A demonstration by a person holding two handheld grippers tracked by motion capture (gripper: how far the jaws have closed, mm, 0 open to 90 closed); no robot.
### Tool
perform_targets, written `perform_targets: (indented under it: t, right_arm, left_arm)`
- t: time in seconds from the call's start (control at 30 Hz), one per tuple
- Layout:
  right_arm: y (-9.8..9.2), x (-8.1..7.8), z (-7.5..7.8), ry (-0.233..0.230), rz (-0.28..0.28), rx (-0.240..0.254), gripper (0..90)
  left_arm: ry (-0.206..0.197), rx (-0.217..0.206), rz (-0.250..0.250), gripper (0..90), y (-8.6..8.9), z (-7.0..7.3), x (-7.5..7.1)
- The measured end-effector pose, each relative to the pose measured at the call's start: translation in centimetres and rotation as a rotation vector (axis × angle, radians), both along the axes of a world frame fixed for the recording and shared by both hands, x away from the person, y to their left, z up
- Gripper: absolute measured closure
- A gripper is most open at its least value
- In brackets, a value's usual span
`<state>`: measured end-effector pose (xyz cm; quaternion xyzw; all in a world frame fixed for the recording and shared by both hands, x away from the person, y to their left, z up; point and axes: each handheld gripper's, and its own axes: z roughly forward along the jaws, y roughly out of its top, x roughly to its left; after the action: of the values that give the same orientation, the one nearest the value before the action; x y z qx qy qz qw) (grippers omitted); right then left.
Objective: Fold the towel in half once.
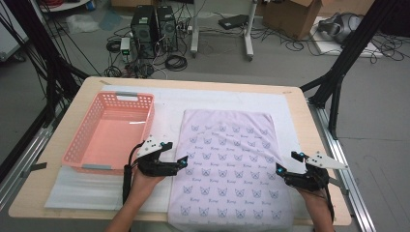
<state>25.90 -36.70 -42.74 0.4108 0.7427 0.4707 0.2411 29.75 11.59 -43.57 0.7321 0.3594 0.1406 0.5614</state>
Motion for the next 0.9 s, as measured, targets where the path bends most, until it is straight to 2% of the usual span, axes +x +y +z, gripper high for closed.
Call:
perform_targets:
  t: [0.17,0.47,0.57,0.7,0.83,0.9]
  right_arm:
    - [0.2,0.0,0.0,0.002,0.007,0.001,19.8]
    - [-0.2,-0.3,0.2,0.007,-0.015,0.009,19.8]
    - [-0.1,-0.4,0.4,-0.007,-0.012,0.018,19.5]
    - [0.1,-0.3,0.3,0.012,0.006,0.004,19.4]
    - [0.1,0.1,0.2,0.026,0.009,0.018,19.3]
    - [0.1,0.3,0.1,0.03,0.013,0.021,19.3]
  left_arm:
    - [0.006,-0.001,0.004,16.8,0.0,0.0,0.1]
    - [0.016,-0.004,0.015,16.8,0.2,0.2,0.2]
    - [0.021,-0.007,0.019,16.7,0.4,0.2,0.3]
    - [0.031,-0.004,0.026,16.7,0.2,0.1,0.6]
    - [0.042,0.003,0.021,16.7,-0.4,0.0,0.9]
    - [0.035,0.013,0.027,16.8,-0.7,0.1,1.2]
